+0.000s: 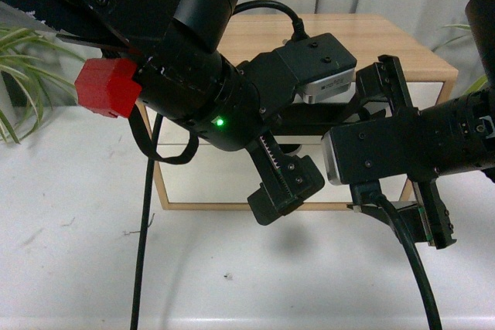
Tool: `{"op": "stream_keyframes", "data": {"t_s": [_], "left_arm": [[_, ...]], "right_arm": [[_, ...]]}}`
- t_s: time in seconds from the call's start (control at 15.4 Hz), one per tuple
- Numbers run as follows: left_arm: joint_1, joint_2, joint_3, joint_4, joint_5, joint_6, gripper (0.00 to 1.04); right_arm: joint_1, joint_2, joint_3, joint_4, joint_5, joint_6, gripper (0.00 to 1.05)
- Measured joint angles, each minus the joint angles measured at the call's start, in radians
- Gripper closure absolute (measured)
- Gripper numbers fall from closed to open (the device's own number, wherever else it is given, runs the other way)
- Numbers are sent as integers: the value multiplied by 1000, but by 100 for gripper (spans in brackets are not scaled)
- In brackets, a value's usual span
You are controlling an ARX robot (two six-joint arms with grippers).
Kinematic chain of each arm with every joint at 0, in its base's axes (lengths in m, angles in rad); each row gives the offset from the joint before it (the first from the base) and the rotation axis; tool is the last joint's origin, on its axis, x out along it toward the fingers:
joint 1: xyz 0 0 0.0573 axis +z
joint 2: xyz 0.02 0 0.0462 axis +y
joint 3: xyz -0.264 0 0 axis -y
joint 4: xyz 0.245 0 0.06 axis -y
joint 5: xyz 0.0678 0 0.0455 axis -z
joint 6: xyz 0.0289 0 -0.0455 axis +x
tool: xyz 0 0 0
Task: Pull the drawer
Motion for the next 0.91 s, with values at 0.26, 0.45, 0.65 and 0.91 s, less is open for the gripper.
{"op": "stream_keyframes", "data": {"t_s": [0.26, 0.45, 0.65, 0.91], "left_arm": [[-1, 2, -4, 6, 0, 1, 7], [-6, 2, -11, 16, 3, 1, 7], [-29, -40, -89, 51, 22, 0, 7], [-62, -206, -332, 145, 72, -37, 7]], "right_arm": [[6, 0, -3, 4, 0, 3, 6], [5, 0, -11, 11, 1, 10, 6], [8, -61, -98, 7, 8, 16, 6], [39, -246, -323, 3, 15, 39, 6]]}}
